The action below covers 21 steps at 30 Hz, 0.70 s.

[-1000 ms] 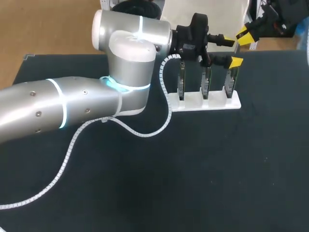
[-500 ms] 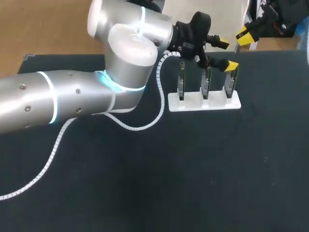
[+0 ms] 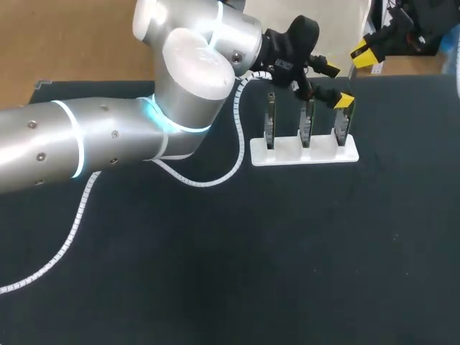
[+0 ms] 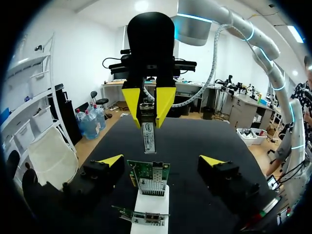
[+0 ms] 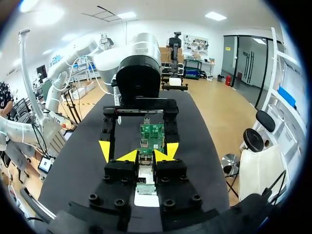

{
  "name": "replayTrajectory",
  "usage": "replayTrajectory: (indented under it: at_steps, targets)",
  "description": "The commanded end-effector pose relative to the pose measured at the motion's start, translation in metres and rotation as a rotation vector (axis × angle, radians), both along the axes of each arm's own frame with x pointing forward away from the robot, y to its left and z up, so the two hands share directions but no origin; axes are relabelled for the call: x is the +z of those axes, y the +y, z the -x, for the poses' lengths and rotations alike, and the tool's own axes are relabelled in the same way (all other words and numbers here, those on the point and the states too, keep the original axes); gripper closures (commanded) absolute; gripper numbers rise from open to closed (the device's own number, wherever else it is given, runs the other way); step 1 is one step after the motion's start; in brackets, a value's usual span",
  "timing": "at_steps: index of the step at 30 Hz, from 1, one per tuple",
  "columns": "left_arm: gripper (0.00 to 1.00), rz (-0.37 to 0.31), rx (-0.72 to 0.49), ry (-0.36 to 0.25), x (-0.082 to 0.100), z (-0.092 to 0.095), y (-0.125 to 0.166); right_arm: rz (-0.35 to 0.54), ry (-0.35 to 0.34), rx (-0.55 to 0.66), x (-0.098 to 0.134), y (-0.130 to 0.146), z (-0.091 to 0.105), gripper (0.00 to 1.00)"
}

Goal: Pick up the optical module with the left hand, and insert it into the network port with the right hand.

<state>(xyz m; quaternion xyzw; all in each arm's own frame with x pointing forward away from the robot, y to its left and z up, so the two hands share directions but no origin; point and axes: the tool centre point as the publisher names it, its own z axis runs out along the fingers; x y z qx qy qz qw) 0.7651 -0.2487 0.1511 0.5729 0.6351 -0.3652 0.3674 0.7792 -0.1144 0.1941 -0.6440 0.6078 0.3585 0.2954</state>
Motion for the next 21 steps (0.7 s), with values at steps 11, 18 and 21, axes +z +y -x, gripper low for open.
replayTrajectory:
  at_steps: [11, 18, 21]
  targets:
    - [0.0, -0.049, 0.001, 0.024, -0.006, -0.0046, -0.0001, 0.004, -0.001, 0.0, -0.0005, 0.0003, -0.0011, 1.0]
    - [0.0, -0.055, 0.002, 0.026, -0.007, -0.0044, 0.0007, 0.008, -0.003, 0.001, -0.0001, 0.0, -0.0019, 1.0]
    - [0.0, -0.057, 0.007, 0.029, -0.0076, -0.0045, 0.0012, 0.01, -0.003, 0.002, -0.0002, 0.0, -0.0018, 1.0]
